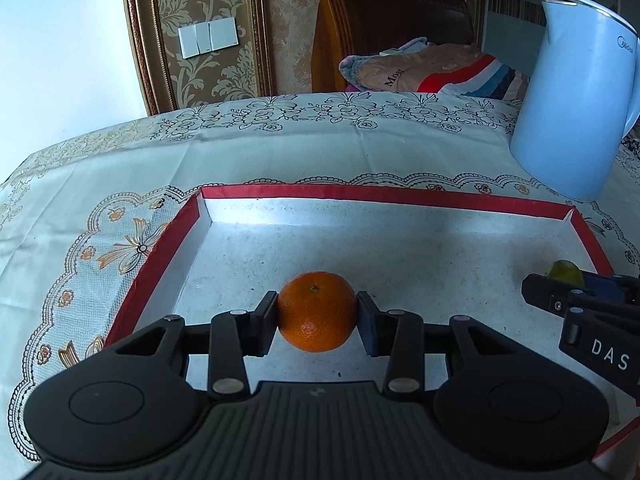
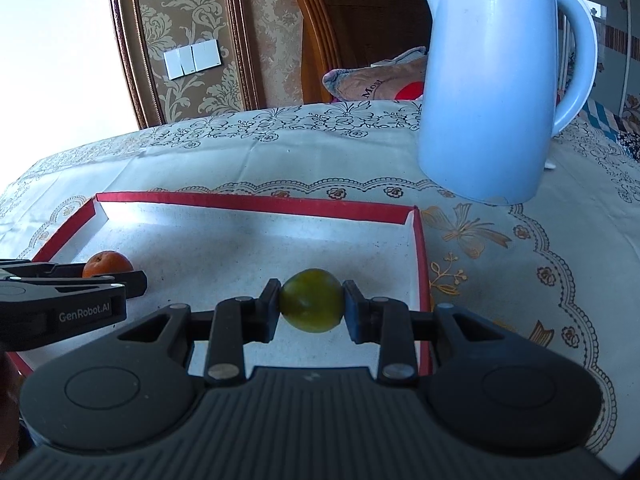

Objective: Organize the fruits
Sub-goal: 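Carry the orange with the left tool while the right tool carries the lime into the tray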

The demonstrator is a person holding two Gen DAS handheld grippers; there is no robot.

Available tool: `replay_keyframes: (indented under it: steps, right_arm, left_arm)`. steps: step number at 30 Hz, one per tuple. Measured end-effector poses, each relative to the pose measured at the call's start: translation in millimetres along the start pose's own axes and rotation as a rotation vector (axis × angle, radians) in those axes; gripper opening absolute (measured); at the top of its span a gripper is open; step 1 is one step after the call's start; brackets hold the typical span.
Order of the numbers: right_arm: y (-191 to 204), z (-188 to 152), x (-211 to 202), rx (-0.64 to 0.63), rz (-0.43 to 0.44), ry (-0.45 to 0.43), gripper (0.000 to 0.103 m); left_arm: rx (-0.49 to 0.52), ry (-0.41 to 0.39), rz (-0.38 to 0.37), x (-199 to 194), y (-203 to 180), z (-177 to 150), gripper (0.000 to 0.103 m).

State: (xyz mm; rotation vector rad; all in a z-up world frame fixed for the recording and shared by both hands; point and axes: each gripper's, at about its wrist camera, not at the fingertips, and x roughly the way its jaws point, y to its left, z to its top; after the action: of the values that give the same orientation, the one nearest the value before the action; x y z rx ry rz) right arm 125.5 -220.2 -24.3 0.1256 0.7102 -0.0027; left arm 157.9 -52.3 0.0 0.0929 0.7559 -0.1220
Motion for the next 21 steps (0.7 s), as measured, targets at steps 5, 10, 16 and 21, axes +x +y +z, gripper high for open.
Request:
replay_keyframes:
  steps: [5, 10, 16, 21]
  right_arm:
    - [0.2, 0.1, 3.9, -0.001, -0.002, 0.027, 0.031]
    - [-0.5, -0.3, 4.1, 0.001, 0.001, 0.03, 0.031]
    - [-1.2, 0.3, 5.2, 0.006, 0.002, 0.04, 0.031]
    - [-0.9, 0.2, 5.4, 0.002, 0.004, 0.04, 0.032]
  left_arm:
    - [-0.006, 0.004, 0.006, 1.8, 1.0, 0.7, 0.04]
    - [-0.004, 0.003, 0.009, 3.8, 0.2, 1.5, 0.04]
    - [-0.011, 0.003, 0.005, 5.8, 1.3, 2.3, 0.041]
    - [-0.006, 0.0, 0.005, 5.1, 1.2, 0.3, 0.042]
